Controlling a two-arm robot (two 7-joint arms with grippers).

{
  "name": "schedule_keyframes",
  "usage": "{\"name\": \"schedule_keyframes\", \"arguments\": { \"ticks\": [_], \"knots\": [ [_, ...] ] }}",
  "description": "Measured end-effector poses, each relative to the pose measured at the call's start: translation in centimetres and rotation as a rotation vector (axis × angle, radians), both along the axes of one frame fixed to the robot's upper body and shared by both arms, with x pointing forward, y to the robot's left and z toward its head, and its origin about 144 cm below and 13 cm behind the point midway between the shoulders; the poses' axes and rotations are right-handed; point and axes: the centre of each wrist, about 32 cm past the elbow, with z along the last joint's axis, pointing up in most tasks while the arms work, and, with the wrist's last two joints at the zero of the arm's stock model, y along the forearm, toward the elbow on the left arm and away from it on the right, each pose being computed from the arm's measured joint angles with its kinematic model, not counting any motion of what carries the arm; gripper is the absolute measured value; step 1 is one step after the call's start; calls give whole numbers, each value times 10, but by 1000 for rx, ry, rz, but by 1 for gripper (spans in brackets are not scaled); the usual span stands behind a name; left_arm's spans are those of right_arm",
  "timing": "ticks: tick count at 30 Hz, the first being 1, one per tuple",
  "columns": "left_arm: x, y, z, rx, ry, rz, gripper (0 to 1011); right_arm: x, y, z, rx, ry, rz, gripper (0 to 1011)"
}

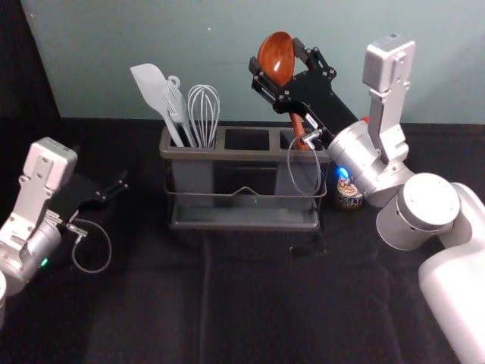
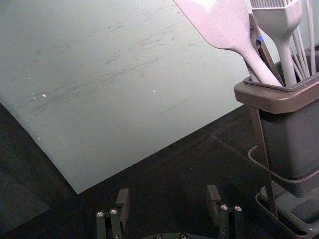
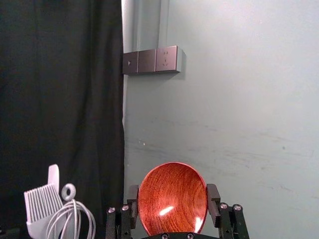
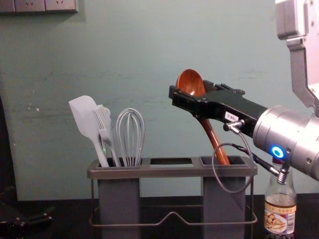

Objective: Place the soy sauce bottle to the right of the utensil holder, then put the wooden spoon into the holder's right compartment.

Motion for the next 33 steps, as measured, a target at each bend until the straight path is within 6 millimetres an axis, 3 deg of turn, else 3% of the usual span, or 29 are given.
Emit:
{"name": "schedule_keyframes", "arguments": {
  "ticks": [33],
  "knots": [
    [0,0,0,0,0,0,1005,-18,-13,-22,-12,43,-4,835]
  ]
}}
